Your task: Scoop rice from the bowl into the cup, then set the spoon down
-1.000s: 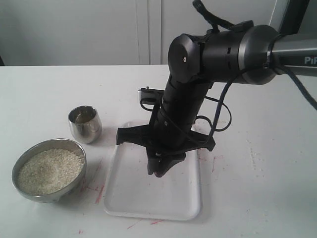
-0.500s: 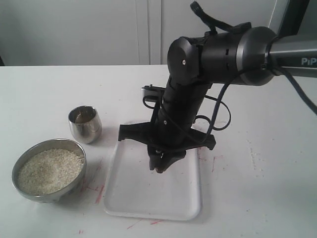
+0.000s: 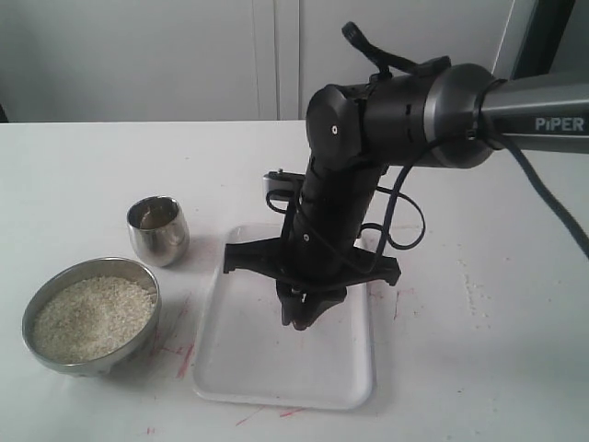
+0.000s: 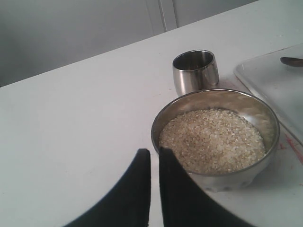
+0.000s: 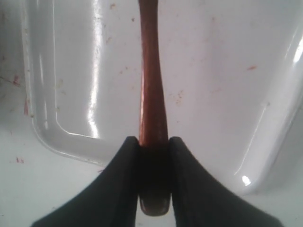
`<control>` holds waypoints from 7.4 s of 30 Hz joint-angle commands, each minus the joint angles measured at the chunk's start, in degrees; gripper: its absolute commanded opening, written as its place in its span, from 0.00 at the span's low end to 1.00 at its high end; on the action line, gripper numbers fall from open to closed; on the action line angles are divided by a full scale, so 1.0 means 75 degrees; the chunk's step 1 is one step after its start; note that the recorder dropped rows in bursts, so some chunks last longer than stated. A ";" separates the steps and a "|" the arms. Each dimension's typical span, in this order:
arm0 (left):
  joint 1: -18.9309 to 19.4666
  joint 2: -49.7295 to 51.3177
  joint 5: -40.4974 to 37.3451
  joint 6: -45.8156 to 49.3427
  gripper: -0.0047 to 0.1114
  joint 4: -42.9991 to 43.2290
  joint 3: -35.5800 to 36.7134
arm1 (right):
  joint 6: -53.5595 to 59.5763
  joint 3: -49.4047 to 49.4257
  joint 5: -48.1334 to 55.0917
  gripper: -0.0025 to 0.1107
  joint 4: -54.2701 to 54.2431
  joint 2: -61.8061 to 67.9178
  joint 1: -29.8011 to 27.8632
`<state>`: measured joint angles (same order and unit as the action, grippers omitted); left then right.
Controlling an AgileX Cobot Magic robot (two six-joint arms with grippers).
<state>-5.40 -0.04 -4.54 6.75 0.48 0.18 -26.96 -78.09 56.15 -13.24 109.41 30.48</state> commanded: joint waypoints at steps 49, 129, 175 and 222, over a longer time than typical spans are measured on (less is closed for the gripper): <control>0.0012 0.0005 0.0037 -0.0037 0.16 -0.0064 -0.0024 | 0.0510 0.0028 -0.0248 0.17 0.0035 0.0724 -0.0036; 0.0012 0.0005 0.0037 -0.0037 0.16 -0.0064 -0.0024 | 0.3464 0.6809 -0.7192 0.02 0.0391 -0.8220 -0.0036; 0.0012 0.0005 0.0037 -0.0037 0.16 -0.0064 -0.0024 | 0.4392 1.0412 -0.6967 0.02 0.0356 -1.3831 -0.0036; 0.0012 0.0005 0.0037 -0.0037 0.16 -0.0064 -0.0024 | 0.3905 1.0412 -0.6805 0.02 0.0356 -1.4588 -0.3617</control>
<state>-5.40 -0.04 -4.54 6.75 0.37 0.18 2.53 -0.27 5.60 -10.51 0.39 6.20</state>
